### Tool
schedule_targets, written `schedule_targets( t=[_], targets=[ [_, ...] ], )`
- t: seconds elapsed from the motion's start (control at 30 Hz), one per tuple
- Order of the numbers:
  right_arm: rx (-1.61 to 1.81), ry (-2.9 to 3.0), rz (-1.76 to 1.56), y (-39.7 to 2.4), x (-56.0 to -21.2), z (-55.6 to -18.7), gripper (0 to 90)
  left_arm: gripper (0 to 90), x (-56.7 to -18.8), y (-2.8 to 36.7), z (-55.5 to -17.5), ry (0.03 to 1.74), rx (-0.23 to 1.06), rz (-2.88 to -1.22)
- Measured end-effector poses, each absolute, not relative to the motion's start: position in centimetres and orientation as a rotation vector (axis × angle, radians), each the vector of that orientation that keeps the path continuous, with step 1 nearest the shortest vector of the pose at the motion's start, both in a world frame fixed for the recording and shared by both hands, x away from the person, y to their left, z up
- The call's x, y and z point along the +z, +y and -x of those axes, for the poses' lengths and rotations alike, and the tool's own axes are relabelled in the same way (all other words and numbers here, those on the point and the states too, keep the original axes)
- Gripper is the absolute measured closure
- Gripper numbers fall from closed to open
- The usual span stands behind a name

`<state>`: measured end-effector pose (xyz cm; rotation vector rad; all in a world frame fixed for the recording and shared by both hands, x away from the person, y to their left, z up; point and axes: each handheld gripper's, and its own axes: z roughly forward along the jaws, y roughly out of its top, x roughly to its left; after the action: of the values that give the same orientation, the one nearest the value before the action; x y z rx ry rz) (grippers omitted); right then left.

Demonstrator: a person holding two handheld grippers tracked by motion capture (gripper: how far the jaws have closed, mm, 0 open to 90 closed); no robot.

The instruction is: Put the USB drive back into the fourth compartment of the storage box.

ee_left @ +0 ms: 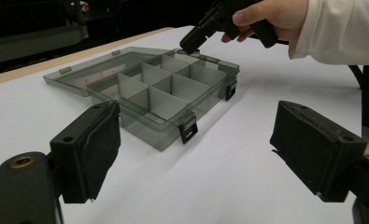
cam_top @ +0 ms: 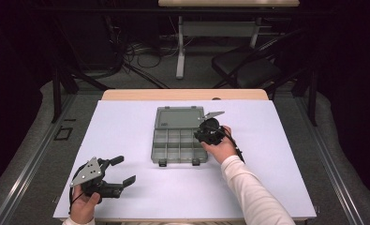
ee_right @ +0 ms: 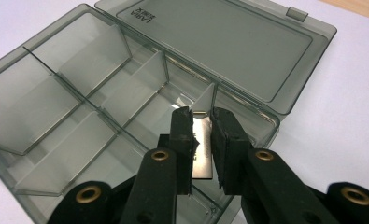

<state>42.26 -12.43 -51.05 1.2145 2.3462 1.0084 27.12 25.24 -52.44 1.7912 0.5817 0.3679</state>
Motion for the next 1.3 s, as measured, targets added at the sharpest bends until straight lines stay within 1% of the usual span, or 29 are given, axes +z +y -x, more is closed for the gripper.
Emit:
schedule_targets(
  t=[0.5,1.07,1.3],
  targets=[
    [0.973,2.348,-1.221,-12.42,-52.07,-42.91,79.4,15.8,-52.44,25.27,-27.14,0.583,0.369,-1.794],
    [0.968,2.351,-1.224,-12.47,-52.07,-42.93,79.2,15.8,-52.45,25.25,-27.14,0.581,0.365,-1.794],
    [0.975,2.35,-1.213,-12.39,-51.94,-42.78,76.8,15.8,-52.46,25.24,-27.14,0.58,0.364,-1.794]
  ],
)
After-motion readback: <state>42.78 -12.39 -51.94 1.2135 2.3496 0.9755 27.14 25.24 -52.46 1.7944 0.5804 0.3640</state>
